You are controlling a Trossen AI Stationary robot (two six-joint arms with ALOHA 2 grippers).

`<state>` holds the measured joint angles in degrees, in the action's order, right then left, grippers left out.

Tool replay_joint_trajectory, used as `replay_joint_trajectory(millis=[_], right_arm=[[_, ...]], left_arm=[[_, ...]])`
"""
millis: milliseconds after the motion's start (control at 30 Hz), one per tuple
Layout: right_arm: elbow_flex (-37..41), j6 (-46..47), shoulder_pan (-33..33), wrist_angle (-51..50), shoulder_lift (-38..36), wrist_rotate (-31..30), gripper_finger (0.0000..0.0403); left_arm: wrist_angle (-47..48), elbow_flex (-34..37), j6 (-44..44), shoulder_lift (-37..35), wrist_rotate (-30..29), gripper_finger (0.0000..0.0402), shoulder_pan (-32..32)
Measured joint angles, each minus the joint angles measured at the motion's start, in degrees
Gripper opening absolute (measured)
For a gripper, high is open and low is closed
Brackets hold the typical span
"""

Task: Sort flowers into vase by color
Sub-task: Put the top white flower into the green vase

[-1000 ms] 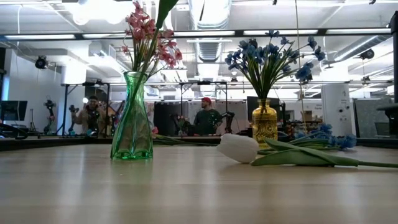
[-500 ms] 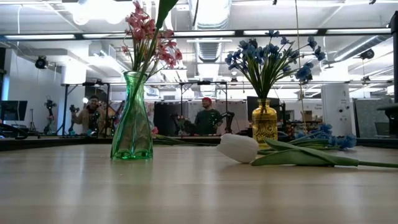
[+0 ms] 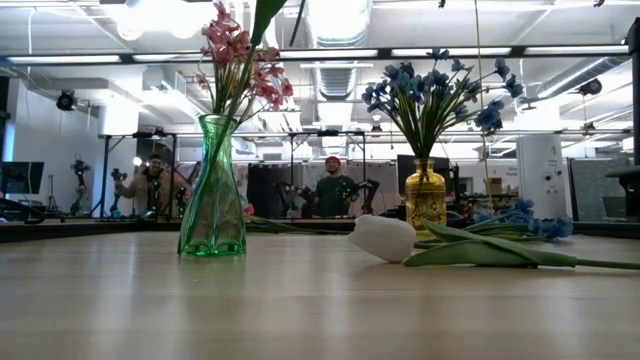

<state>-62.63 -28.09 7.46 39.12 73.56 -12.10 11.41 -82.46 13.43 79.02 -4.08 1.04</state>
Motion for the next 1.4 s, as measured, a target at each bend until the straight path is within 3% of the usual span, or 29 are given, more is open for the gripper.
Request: replay_joint_trajectory(millis=[333, 533, 667, 767, 933, 1167, 1400], right_arm=[[0.02, 2.61, 0.00, -3.57, -1.52, -6.13, 0.0181], [0.02, 5.93, 0.00, -13.18, -5.23, -8.56, 0.0218], [0.03, 8.27, 0.00, -18.98, -7.21, -9.44, 0.0232], [0.02, 9.56, 0.00, -21.14, -7.89, -9.52, 0.0238], [0.04, 10.34, 0.00, -22.17, -7.45, -9.48, 0.0242], [0.04, 14.04, 0.15, -26.66, -6.75, -9.46, 0.0244], [0.05, 15.55, 0.97, -29.01, -6.78, -9.55, 0.0244]], left_arm=[[1.75, 0.25, -1.08, -1.74, -0.02, 0.0000, -0.02], [1.59, 3.57, -2.04, -9.36, -1.65, 0.0000, 0.05], [0.64, 10.57, -6.63, -17.27, -2.82, 0.0000, 1.01], [-1.75, 16.78, -8.97, -23.72, -7.54, 0.0000, 3.36], [-12.02, 27.04, -13.86, -31.32, -9.53, 0.0000, 7.99], [-24.99, 38.91, -18.20, -34.21, -11.64, 0.0000, 13.78], [-26.70, 43.16, -18.07, -35.26, -17.81, 0.0000, 17.37]])
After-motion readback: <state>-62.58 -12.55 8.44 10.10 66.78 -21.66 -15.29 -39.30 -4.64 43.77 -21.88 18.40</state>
